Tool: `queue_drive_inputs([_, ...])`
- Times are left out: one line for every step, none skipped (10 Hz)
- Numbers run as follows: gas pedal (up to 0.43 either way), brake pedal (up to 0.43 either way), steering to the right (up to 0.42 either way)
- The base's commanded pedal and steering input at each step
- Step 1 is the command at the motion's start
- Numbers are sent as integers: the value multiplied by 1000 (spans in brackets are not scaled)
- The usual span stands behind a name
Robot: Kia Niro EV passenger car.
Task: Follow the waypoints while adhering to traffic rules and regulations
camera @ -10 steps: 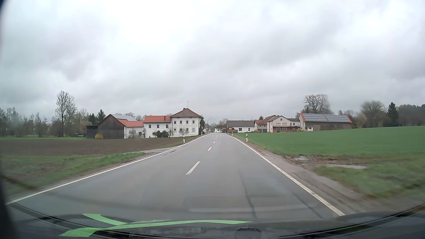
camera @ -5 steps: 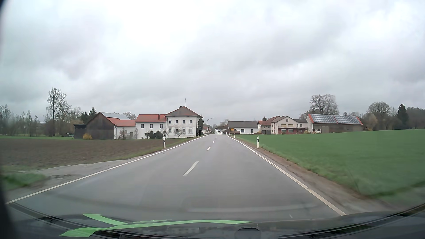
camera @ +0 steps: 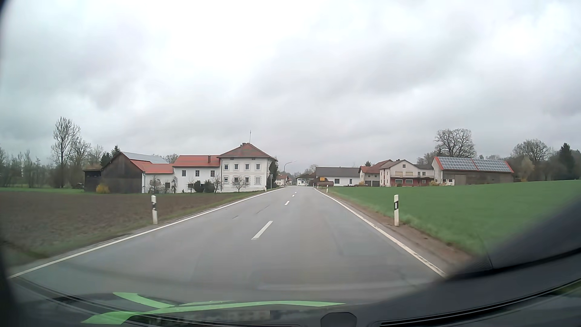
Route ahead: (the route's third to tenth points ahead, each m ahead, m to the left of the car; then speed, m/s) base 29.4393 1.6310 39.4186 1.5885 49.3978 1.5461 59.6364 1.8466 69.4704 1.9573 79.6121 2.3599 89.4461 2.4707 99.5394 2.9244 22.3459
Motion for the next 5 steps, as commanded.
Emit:
queue_drive_inputs([0, 0, -8])
queue_drive_inputs([0, 0, -8])
queue_drive_inputs([0, 0, -7])
queue_drive_inputs([0, 0, -7])
queue_drive_inputs([0, 0, -6])
